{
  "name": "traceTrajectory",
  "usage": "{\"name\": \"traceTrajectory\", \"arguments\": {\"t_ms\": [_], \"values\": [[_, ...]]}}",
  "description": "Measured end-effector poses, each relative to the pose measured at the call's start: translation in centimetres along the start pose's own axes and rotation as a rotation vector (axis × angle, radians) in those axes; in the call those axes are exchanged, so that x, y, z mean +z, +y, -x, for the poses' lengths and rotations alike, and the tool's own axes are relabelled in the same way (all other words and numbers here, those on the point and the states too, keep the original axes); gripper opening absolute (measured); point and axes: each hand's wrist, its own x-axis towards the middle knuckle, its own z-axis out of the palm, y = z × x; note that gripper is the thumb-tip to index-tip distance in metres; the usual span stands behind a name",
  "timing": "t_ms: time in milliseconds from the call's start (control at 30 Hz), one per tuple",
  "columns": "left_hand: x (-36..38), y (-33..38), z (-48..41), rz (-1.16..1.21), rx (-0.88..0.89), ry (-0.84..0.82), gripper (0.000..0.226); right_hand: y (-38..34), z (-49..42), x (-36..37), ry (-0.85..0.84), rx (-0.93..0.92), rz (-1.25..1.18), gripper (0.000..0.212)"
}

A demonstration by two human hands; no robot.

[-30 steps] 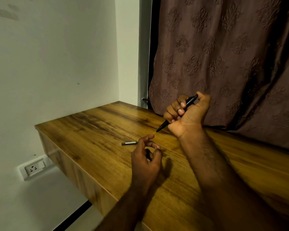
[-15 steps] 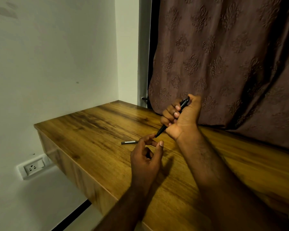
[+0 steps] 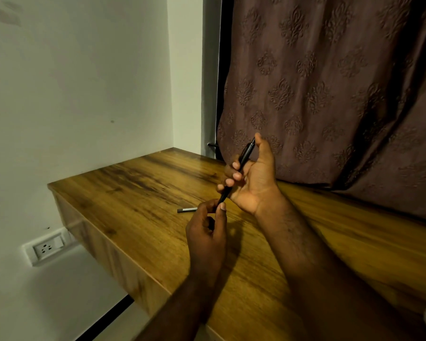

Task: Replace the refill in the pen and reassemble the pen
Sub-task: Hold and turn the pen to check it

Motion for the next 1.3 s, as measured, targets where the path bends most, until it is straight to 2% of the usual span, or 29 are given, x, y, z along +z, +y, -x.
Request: {"name": "traceTrajectory", "arguments": {"t_ms": [167, 300, 433, 567, 700, 967, 1100, 1300], "values": [[0.3, -0.4, 0.2, -0.018, -0.043, -0.111, 0.006, -1.2, 0.3, 0.2, 0.050, -0.144, -0.130, 0.063], [0.5, -0.6, 0.2, -0.043, -0.052, -0.116, 0.006, -2.6, 0.6, -0.3, 0.054, -0.243, -0.211, 0.060], [0.4, -0.3, 0.2, -0.043, -0.033, -0.111, 0.013, -2.8, 0.6, -0.5, 0.011, -0.272, -0.249, 0.062], [0.4, -0.3, 0.1, -0.043, -0.035, -0.111, 0.021, -2.9, 0.7, -0.3, 0.045, -0.312, -0.247, 0.057], [0.4, -0.2, 0.1, -0.012, -0.036, -0.107, 0.014, -3.0, 0.7, -0.4, -0.009, -0.320, -0.316, 0.063], [0.5, -0.1, 0.2, -0.020, -0.040, -0.108, 0.014, -2.9, 0.7, -0.5, -0.034, -0.330, -0.347, 0.061], [0.4, 0.0, 0.2, -0.022, -0.043, -0.103, 0.015, -2.9, 0.8, -0.4, 0.013, -0.356, -0.336, 0.058], [0.2, -0.2, 0.2, -0.026, -0.061, -0.126, 0.021, -2.8, 0.5, -0.6, -0.022, -0.356, -0.362, 0.062]]}}
